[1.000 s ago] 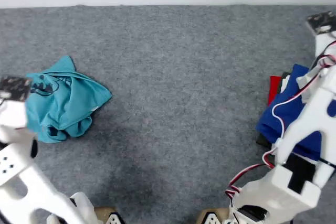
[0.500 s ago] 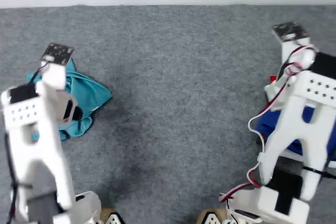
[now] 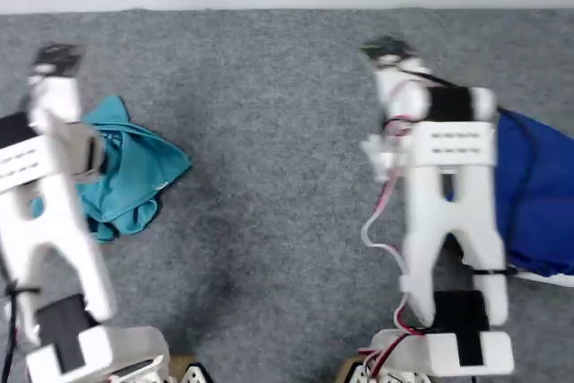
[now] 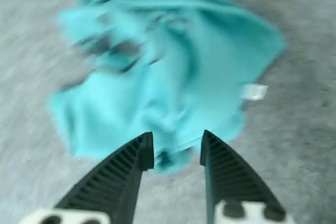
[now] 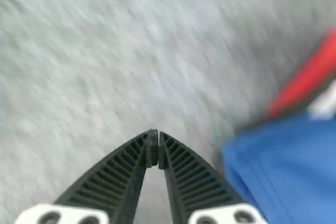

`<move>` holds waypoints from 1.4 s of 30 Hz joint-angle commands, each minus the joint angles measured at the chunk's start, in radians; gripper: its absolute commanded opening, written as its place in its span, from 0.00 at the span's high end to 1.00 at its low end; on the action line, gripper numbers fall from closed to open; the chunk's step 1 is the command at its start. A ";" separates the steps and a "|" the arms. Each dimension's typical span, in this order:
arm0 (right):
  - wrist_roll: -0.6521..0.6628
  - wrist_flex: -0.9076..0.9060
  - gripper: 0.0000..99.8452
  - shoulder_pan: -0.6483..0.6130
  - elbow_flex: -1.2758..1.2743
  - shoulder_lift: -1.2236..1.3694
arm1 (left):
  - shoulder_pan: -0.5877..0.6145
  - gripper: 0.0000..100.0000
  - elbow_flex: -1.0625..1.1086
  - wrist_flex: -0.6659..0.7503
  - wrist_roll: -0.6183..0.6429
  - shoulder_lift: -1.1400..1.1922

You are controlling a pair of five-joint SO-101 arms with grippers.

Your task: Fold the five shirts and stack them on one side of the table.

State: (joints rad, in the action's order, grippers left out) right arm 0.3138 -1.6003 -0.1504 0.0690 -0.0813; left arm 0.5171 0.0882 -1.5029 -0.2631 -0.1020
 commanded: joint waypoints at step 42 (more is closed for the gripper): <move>-0.258 0.420 0.71 -0.693 1.217 1.313 | 0.462 0.85 0.067 -0.046 -0.057 -0.143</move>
State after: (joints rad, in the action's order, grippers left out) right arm 0.0192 -1.1753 -0.8347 1.1830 1.2121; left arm 0.9728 0.1619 -1.5474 -0.3092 -0.2002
